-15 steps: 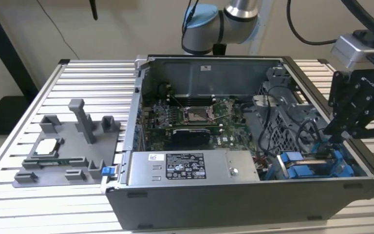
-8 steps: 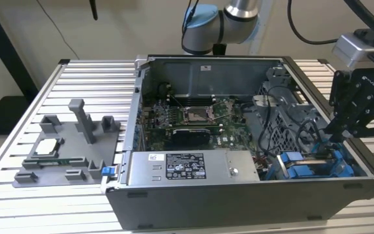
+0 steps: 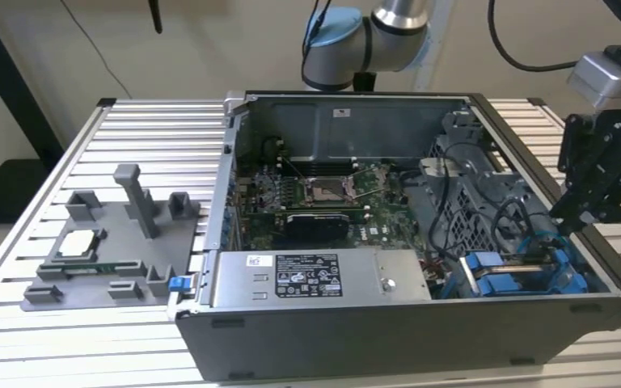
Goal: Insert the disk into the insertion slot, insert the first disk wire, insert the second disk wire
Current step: 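Insert the second disk wire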
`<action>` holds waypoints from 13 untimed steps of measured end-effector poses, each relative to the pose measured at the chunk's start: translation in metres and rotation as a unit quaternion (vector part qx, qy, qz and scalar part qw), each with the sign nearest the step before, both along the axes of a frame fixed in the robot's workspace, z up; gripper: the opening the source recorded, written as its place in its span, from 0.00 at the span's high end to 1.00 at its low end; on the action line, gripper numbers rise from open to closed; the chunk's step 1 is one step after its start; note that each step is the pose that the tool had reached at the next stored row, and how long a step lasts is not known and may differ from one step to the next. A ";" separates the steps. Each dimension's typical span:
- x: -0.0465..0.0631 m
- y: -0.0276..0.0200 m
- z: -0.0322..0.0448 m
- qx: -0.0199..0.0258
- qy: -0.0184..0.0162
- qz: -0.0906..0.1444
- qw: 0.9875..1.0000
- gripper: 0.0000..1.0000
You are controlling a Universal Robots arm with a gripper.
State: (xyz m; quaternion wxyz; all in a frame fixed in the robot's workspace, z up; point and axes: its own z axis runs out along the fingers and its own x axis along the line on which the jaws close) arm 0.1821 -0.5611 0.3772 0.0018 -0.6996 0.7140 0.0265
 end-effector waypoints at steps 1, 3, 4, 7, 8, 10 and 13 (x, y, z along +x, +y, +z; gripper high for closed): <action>0.002 0.0002 -0.0001 0.000 0.000 0.000 1.000 0.00; 0.005 0.0002 -0.0003 0.000 0.000 0.000 1.000 0.00; 0.007 0.0002 -0.0007 0.000 0.000 0.000 1.000 0.00; 0.012 0.0003 -0.0026 0.000 0.003 0.000 1.000 0.00; 0.013 0.0003 -0.0035 0.000 0.005 0.000 1.000 0.00; 0.014 0.0002 -0.0049 0.000 0.010 0.000 1.000 0.00; 0.014 0.0002 -0.0068 0.000 0.020 0.000 1.000 0.00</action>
